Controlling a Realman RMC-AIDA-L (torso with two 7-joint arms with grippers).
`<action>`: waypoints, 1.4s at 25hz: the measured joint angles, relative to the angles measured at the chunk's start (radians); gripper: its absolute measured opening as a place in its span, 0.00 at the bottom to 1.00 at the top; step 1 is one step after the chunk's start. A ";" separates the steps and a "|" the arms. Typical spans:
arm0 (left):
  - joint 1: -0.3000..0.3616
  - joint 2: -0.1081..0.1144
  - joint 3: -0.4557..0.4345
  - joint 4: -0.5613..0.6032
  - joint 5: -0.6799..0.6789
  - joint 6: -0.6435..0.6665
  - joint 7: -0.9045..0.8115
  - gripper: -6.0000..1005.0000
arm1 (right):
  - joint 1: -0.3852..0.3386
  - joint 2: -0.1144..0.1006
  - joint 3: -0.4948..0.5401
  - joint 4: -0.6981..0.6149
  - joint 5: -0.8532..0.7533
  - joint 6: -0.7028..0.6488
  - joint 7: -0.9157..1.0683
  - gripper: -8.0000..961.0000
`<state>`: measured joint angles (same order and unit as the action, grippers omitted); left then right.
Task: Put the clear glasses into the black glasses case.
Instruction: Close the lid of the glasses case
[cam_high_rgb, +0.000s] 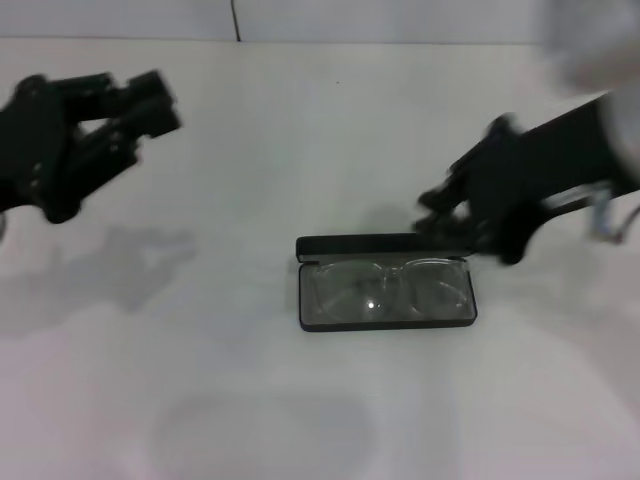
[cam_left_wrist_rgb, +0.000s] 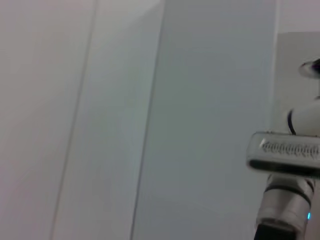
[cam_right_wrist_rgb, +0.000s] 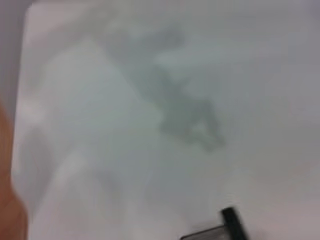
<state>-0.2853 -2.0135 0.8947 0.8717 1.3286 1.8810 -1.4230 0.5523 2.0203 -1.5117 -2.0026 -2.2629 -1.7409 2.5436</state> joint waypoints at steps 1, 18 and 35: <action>-0.017 -0.006 0.001 -0.001 0.014 -0.003 -0.004 0.21 | -0.048 0.003 0.068 -0.020 0.043 0.004 -0.042 0.19; -0.420 -0.074 0.179 -0.304 0.337 -0.447 -0.058 0.25 | -0.283 -0.002 0.902 0.585 0.487 0.048 -0.540 0.19; -0.439 -0.080 0.295 -0.412 0.335 -0.642 -0.025 0.23 | -0.243 -0.006 0.975 0.810 0.537 0.045 -0.658 0.19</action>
<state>-0.7238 -2.0937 1.1893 0.4602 1.6638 1.2390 -1.4478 0.3094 2.0141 -0.5367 -1.1923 -1.7259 -1.6962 1.8859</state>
